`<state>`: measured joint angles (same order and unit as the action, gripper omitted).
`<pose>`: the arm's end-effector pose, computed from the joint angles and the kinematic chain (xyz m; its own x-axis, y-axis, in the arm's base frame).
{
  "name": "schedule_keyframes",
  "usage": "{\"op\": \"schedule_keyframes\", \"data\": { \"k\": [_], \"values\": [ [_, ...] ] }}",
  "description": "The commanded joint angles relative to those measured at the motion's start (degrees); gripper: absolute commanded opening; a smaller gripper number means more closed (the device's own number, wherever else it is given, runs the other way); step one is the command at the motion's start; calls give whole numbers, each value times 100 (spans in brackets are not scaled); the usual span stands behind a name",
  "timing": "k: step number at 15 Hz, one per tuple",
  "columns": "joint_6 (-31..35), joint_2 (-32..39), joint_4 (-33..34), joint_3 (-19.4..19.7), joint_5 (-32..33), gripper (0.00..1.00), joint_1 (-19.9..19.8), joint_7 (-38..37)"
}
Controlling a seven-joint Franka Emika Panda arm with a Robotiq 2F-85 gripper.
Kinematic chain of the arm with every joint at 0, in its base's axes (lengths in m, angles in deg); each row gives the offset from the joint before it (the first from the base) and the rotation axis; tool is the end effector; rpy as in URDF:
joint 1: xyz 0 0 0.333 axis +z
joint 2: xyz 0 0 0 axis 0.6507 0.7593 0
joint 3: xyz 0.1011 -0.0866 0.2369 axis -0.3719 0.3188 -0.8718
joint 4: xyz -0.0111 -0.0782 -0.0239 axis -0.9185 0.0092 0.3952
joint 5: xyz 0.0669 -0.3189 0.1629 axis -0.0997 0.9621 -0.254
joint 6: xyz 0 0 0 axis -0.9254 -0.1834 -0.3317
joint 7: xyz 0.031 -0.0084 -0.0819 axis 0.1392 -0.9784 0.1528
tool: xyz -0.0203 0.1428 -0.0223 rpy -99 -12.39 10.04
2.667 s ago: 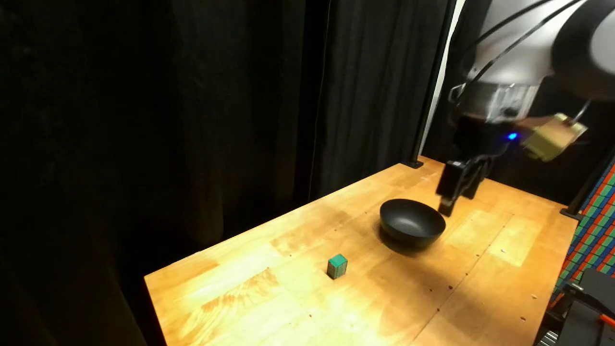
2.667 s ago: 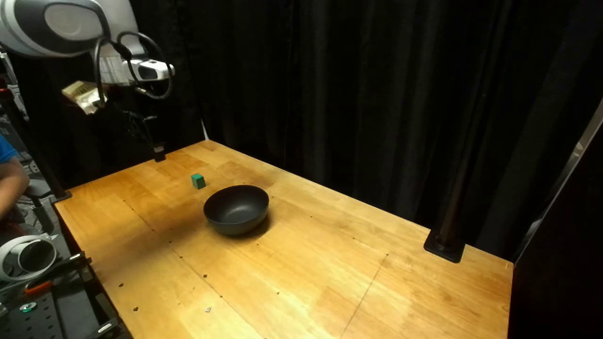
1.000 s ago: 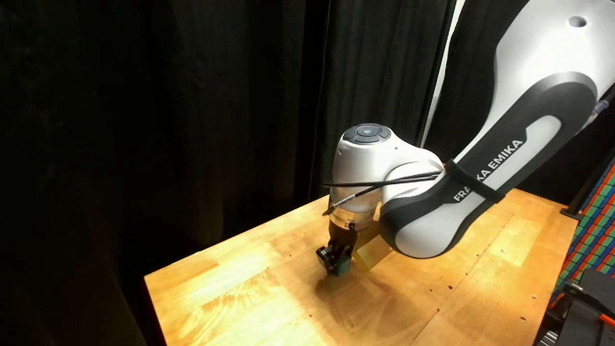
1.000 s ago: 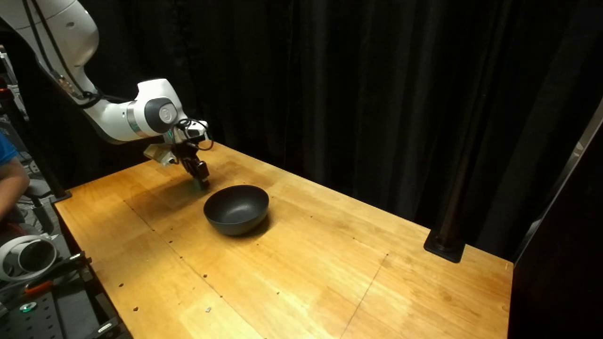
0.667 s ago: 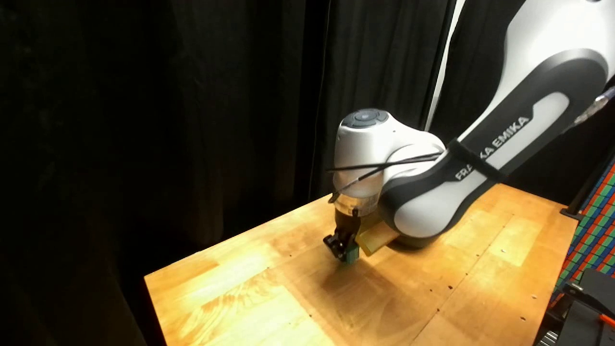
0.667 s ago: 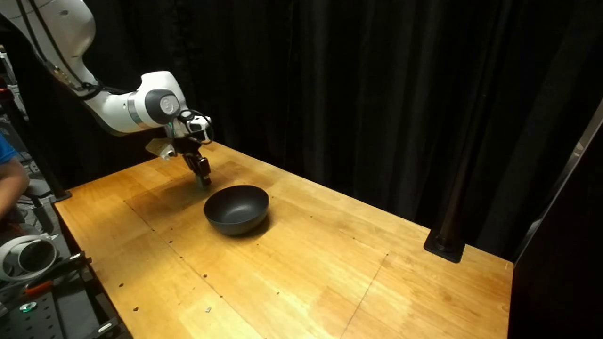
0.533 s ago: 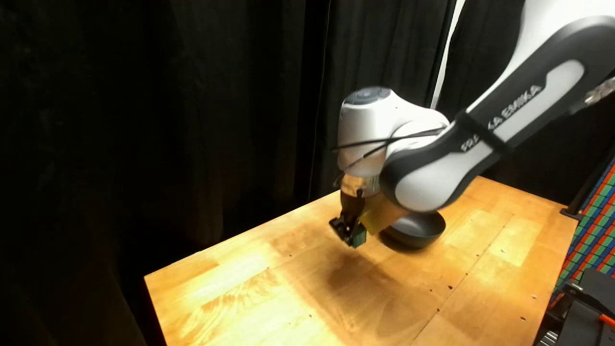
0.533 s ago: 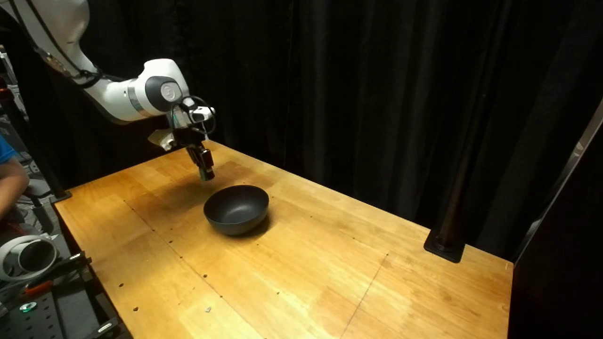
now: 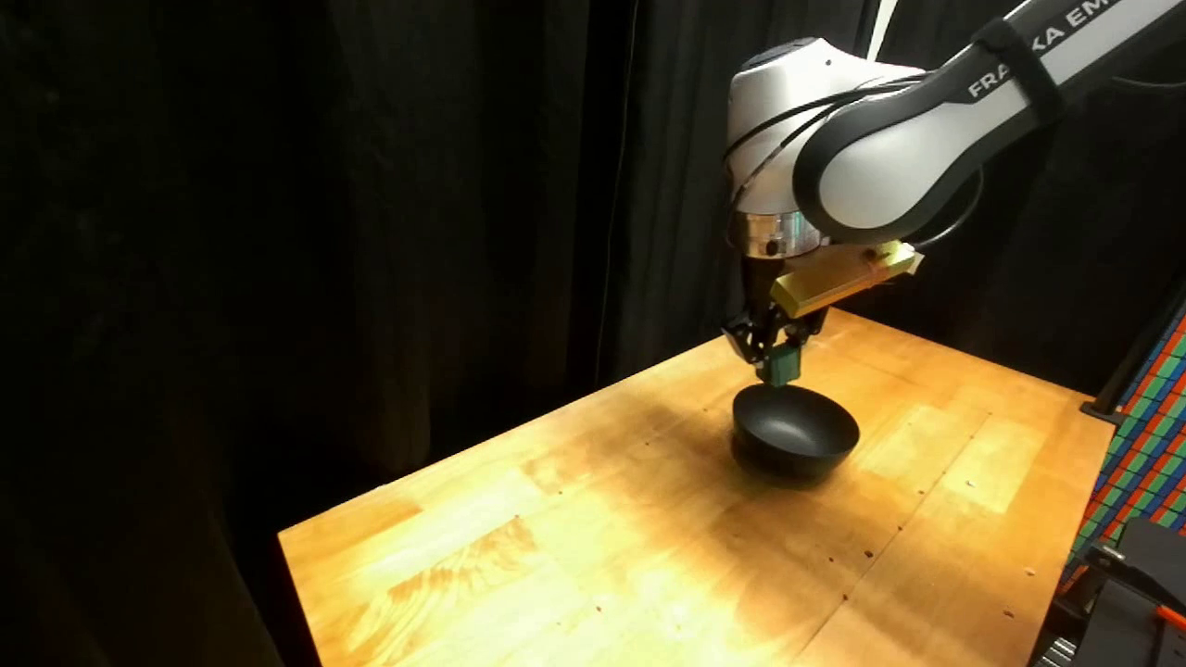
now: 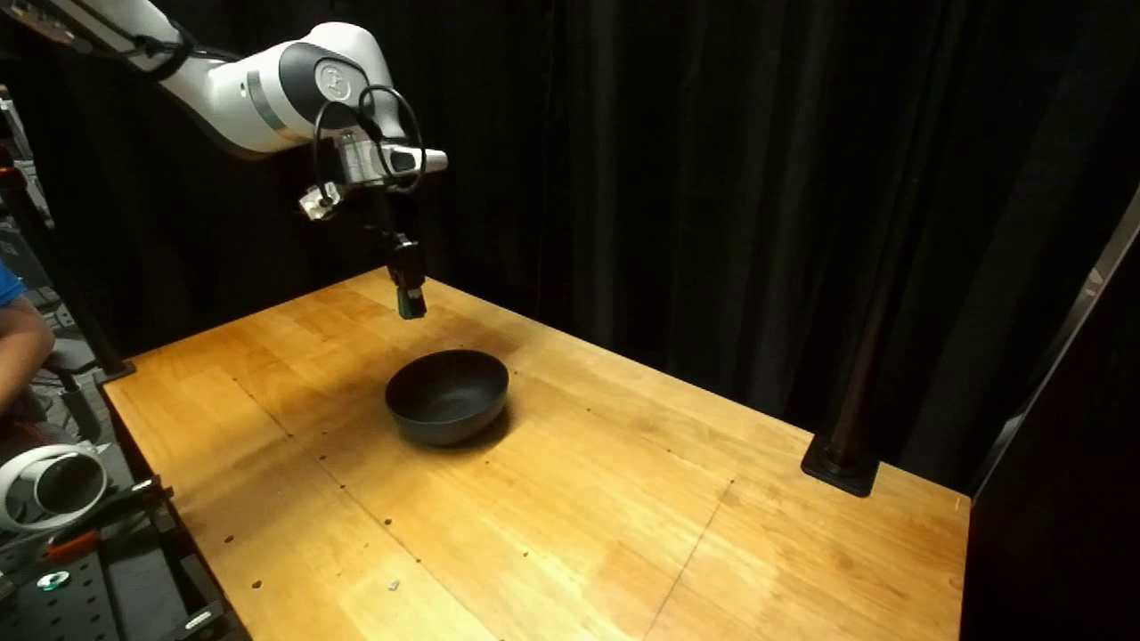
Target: Put the green cube in the black bowl
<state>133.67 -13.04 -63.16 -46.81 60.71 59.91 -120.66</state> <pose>0.5261 0.0956 0.2251 0.9696 -0.2438 0.0208 -0.2397 -0.9296 0.2800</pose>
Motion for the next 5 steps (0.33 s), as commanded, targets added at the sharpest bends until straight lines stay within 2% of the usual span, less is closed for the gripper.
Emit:
{"op": "schedule_keyframes", "data": {
  "k": [1,4,5],
  "values": [
    [-119,-328,-370,-350,-192,74,-511,256],
    [-5,-774,-722,-593,-640,97,-824,825],
    [-26,-914,-814,-657,-807,100,-896,1019]
  ]
}}
